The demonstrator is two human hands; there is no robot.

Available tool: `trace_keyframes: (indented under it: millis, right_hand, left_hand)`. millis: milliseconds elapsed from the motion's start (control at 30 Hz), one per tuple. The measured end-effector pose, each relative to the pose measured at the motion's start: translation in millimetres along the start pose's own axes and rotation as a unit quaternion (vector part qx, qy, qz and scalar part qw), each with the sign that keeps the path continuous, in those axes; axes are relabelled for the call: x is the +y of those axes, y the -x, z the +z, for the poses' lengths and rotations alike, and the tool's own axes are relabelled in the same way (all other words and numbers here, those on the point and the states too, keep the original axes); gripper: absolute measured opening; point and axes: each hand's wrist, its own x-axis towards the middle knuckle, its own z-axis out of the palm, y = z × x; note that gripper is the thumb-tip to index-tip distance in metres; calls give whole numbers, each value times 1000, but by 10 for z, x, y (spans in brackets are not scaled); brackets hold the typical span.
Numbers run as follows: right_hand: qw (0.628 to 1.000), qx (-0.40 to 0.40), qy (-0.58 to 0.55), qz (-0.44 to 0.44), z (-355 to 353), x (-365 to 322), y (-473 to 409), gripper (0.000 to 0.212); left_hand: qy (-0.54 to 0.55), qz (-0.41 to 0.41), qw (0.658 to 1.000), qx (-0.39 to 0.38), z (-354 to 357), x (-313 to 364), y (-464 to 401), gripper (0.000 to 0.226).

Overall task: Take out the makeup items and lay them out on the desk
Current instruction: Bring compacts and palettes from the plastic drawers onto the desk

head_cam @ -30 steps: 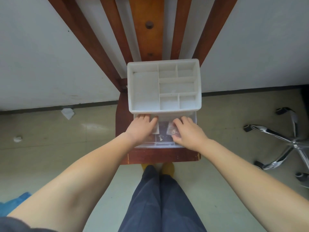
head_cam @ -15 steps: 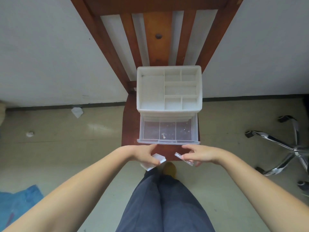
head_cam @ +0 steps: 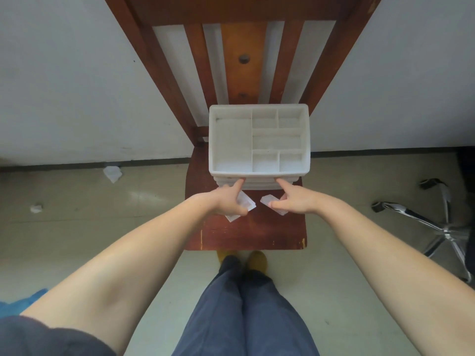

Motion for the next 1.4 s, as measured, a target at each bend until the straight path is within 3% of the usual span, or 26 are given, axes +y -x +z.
trace_keyframes:
  millis: [100,167,267,333,467,600,767,900,1000,1133,1400]
  right_hand:
    - [1000,0,23,-3,9,-77,97,91]
    - [999,20,42,-19,-22,-160,237,77]
    - [989,93,83,-75,-141,-366,456,39]
    - [969,147,149,-128,-242,-559,591,28]
    - [887,222,299,-272,-285,-897,723,32]
    - [811,212,376,-394,-147,-1192,769,35]
    - [725,155,450,-499,362,-1436,976,35]
    - [632,61,516,-575,1020,-1666,1302,33]
    - [600,5,509,-618,1721,-1838,1700,38]
    - [512,-72,506,-691,2888,-1887,2373,43]
    - [335,-219,524,-752,5582,-1064,4007,51]
  left_hand:
    - [4,5,1000,-1,-59,26,90,93]
    - [6,20,1000,3,-134,53,239,87]
    - [16,41,995,85,-277,87,586,83]
    - [25,40,984,170,-354,86,862,82]
    - [26,15,944,329,-291,49,1378,69]
    - [50,-70,890,448,85,15,1825,59]
    - [123,-196,835,499,1098,54,2334,57]
    - [203,-295,764,538,2119,100,2916,56]
    - [266,-363,694,563,2960,173,3426,59]
    - [320,-452,588,590,4141,418,4077,59]
    - [399,-588,426,560,6941,1349,5201,60]
